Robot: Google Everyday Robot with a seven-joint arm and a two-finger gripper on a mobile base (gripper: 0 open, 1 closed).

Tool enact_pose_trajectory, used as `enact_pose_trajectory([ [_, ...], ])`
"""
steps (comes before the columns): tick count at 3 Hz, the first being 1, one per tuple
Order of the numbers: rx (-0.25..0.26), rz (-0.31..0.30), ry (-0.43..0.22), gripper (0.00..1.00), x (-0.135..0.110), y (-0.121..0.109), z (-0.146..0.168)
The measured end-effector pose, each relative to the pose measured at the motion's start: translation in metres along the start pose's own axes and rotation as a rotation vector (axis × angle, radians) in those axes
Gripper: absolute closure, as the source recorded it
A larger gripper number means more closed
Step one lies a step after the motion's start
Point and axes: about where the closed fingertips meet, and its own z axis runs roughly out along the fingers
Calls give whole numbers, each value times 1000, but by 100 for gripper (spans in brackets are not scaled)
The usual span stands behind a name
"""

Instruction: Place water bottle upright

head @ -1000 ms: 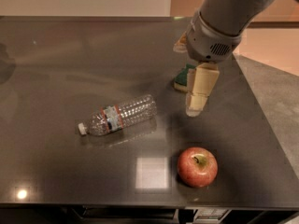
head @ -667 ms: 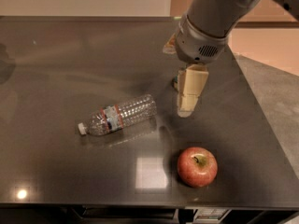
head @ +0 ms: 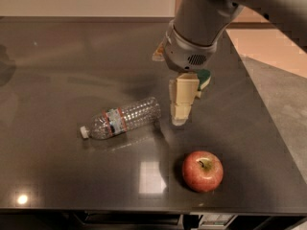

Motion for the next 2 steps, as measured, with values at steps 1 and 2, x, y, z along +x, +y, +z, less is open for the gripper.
enact_pose_trajectory([
  [1,-15,-43,15,0,-10,1,14],
  [2,-32,-85,34,0,-21,1,31],
])
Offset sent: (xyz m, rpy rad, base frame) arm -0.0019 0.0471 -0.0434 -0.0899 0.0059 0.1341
